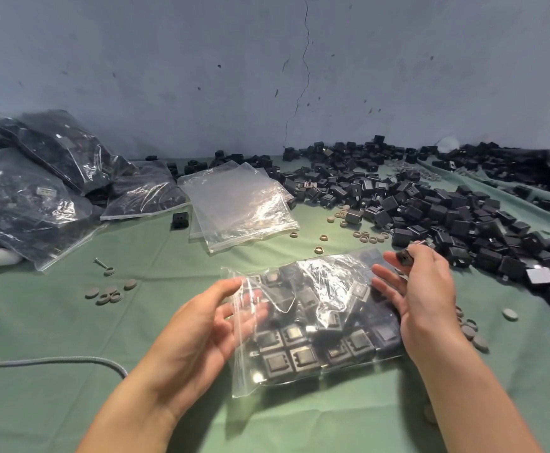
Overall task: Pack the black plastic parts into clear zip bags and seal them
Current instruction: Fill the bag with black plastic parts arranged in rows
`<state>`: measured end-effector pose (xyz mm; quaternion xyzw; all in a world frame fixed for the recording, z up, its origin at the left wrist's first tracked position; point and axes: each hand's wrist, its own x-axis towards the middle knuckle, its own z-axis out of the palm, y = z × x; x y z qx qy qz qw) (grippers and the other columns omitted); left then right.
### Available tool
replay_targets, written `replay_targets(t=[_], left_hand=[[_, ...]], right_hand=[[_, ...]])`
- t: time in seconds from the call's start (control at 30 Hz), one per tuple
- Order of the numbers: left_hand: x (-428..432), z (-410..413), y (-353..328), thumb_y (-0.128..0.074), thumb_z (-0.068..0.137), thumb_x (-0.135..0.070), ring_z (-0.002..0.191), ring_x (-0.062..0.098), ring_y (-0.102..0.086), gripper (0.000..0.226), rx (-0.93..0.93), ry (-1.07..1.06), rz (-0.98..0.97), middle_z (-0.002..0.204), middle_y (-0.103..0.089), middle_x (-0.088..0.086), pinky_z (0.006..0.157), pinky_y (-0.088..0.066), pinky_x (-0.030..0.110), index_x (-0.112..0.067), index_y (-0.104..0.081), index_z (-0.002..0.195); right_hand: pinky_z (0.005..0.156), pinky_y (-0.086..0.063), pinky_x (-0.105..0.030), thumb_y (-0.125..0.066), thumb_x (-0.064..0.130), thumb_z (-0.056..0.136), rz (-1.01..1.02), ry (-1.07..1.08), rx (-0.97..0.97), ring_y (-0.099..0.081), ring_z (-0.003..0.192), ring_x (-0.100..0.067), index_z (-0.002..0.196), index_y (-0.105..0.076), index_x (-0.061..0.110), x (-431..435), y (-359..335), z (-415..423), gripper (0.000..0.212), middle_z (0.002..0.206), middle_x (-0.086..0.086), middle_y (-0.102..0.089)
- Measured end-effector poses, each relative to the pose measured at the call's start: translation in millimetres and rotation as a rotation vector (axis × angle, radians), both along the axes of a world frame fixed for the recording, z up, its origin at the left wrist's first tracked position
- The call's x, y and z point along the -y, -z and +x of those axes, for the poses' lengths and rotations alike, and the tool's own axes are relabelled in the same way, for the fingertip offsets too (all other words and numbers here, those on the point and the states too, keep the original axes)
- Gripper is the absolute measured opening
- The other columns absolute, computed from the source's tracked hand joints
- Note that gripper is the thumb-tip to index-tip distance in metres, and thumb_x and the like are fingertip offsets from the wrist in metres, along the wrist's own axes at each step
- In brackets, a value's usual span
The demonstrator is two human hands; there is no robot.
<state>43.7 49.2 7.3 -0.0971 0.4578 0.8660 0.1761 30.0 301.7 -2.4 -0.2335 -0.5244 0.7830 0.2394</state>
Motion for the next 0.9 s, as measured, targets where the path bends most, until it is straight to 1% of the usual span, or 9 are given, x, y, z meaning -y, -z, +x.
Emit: replay_targets(t=[0.07, 0.2, 0.37, 0.47, 0.57, 0.6, 0.67, 0.73, 0.9], left_hand=[[-5.0, -1.1, 0.1, -0.066, 0.087, -0.013, 0.104, 0.035, -0.07, 0.035, 0.023, -0.022, 0.059, 0.11, -0.07, 0.027, 0.086, -0.057, 0.043, 0.006, -0.061, 0.116], [-6.1, -7.3, 2.5, -0.064, 0.088, -0.011, 0.108, 0.033, -0.068, 0.031, 0.04, -0.03, 0.02, 0.113, -0.068, 0.029, 0.087, -0.056, 0.042, 0.006, -0.062, 0.113], [-1.3, -15.4, 5.2, -0.059, 0.09, -0.006, 0.099, 0.034, -0.069, 0.033, 0.064, -0.058, 0.016, 0.109, -0.068, 0.033, 0.077, -0.06, 0.038, 0.012, -0.056, 0.117], [-11.9, -11.4, 5.0, -0.062, 0.088, -0.01, 0.112, 0.035, -0.064, 0.029, 0.072, 0.092, 0.084, 0.118, -0.064, 0.034, 0.091, -0.053, 0.043, 0.01, -0.067, 0.109], [-18.5, -9.7, 2.3, -0.062, 0.089, -0.013, 0.098, 0.03, -0.063, 0.021, 0.041, 0.218, 0.094, 0.117, -0.065, 0.029, 0.093, -0.051, 0.039, 0.001, -0.077, 0.094], [-16.3, -11.1, 1.5, -0.065, 0.085, -0.012, 0.101, 0.032, -0.064, 0.022, 0.036, 0.205, 0.107, 0.116, -0.065, 0.029, 0.093, -0.051, 0.042, 0.002, -0.074, 0.098], [-8.4, -15.3, 1.6, -0.066, 0.08, -0.012, 0.114, 0.04, -0.063, 0.04, 0.056, 0.136, 0.145, 0.119, -0.063, 0.033, 0.092, -0.052, 0.05, 0.005, -0.06, 0.115], [-3.4, -17.3, 0.5, -0.064, 0.082, -0.011, 0.118, 0.044, -0.06, 0.049, 0.087, 0.116, 0.164, 0.121, -0.06, 0.038, 0.091, -0.052, 0.051, 0.006, -0.051, 0.125], [-20.0, -12.9, 1.8, -0.068, 0.082, -0.01, 0.121, 0.037, -0.058, 0.037, 0.155, 0.224, 0.259, 0.129, -0.056, 0.033, 0.095, -0.051, 0.049, -0.001, -0.054, 0.115]], right_hand=[[0.066, -0.059, -0.031, -0.049, 0.026, 0.102, -0.002, -0.002, -0.001, -0.071, 0.081, -0.021, 0.133, -0.047, 0.015, 0.2, -0.1, -0.4, 0.033, 0.104, -0.007, -0.067], [0.066, -0.061, -0.031, -0.048, 0.026, 0.103, -0.007, 0.0, -0.006, -0.071, 0.078, -0.02, 0.129, -0.048, 0.015, -0.2, -0.7, -0.4, 0.028, 0.102, -0.007, -0.067], [0.063, -0.062, -0.03, -0.048, 0.027, 0.104, -0.013, 0.011, -0.002, -0.072, 0.07, -0.014, 0.126, -0.049, 0.016, -5.5, -1.8, 0.4, 0.025, 0.103, -0.007, -0.067], [0.062, -0.061, -0.029, -0.048, 0.026, 0.103, -0.005, 0.026, 0.008, -0.071, 0.075, -0.017, 0.133, -0.047, 0.016, -8.0, -1.5, 0.6, 0.032, 0.106, -0.008, -0.067], [0.072, -0.059, -0.032, -0.051, 0.023, 0.102, 0.002, 0.047, 0.014, -0.069, 0.08, -0.018, 0.138, -0.045, 0.018, -9.4, 0.3, -0.4, 0.037, 0.103, -0.005, -0.065], [0.072, -0.058, -0.031, -0.051, 0.021, 0.101, 0.002, 0.059, 0.012, -0.068, 0.081, -0.017, 0.136, -0.046, 0.02, -9.8, 0.7, -1.5, 0.035, 0.101, -0.004, -0.063], [0.07, -0.054, -0.027, -0.052, 0.016, 0.099, 0.008, 0.083, 0.005, -0.067, 0.082, -0.016, 0.128, -0.048, 0.025, -11.5, 1.7, -3.3, 0.031, 0.1, -0.003, -0.061], [0.071, -0.051, -0.025, -0.053, 0.014, 0.099, 0.01, 0.094, 0.005, -0.067, 0.086, -0.015, 0.126, -0.048, 0.027, -13.7, 2.3, -4.4, 0.031, 0.101, -0.003, -0.061], [0.075, -0.052, -0.026, -0.051, 0.012, 0.1, -0.039, 0.107, -0.007, -0.065, 0.095, -0.017, 0.126, -0.05, 0.025, -21.7, 4.7, -7.5, 0.029, 0.101, -0.002, -0.057]])
